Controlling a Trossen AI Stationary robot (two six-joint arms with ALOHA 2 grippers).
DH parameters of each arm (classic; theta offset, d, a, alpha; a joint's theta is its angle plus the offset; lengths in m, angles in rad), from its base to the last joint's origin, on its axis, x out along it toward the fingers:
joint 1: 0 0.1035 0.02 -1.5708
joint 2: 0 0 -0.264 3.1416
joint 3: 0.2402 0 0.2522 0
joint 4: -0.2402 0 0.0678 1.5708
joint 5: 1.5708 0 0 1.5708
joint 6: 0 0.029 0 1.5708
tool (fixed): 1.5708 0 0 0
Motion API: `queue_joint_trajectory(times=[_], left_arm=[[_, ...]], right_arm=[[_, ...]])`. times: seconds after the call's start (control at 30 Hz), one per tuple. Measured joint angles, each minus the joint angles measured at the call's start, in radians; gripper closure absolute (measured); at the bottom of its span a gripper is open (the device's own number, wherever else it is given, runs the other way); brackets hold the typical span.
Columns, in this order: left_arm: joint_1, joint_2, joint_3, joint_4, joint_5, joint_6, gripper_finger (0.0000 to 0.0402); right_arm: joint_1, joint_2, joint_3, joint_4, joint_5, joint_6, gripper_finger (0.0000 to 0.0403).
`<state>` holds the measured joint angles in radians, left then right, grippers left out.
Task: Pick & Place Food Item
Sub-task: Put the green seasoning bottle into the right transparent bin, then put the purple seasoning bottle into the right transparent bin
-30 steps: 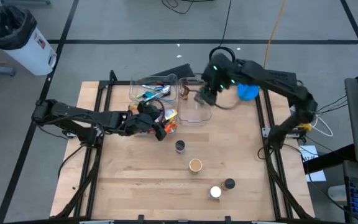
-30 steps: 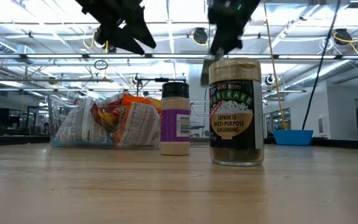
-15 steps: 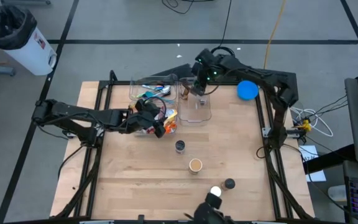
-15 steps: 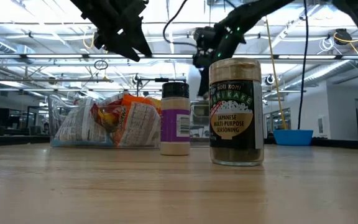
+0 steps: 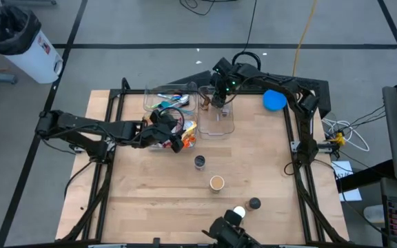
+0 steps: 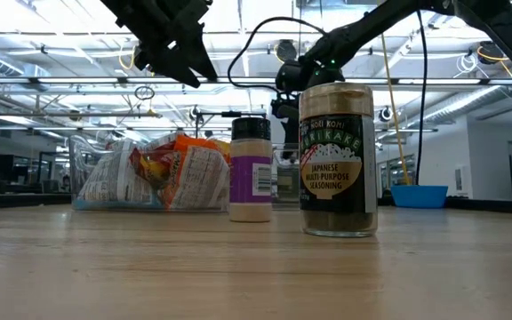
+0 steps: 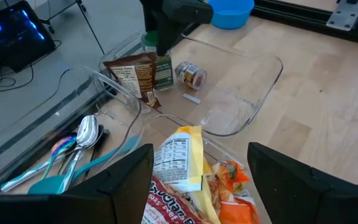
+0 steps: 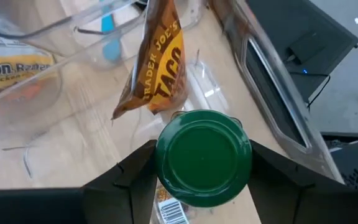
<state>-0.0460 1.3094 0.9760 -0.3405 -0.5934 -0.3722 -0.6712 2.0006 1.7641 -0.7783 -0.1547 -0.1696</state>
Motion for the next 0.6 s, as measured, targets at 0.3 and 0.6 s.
queue_joint_trajectory(times=[0.3, 0.6], left_arm=[[0.000, 0.000, 0.000, 0.000, 0.000, -0.022, 0.0133], [0.000, 0.000, 0.000, 0.000, 0.027, -0.035, 0.0133]], right_arm=[[0.000, -0.001, 0.000, 0.004, 0.003, 0.029, 0.0065], [0.011, -0.128, 0.000, -0.090, 0.060, 0.055, 0.0047]])
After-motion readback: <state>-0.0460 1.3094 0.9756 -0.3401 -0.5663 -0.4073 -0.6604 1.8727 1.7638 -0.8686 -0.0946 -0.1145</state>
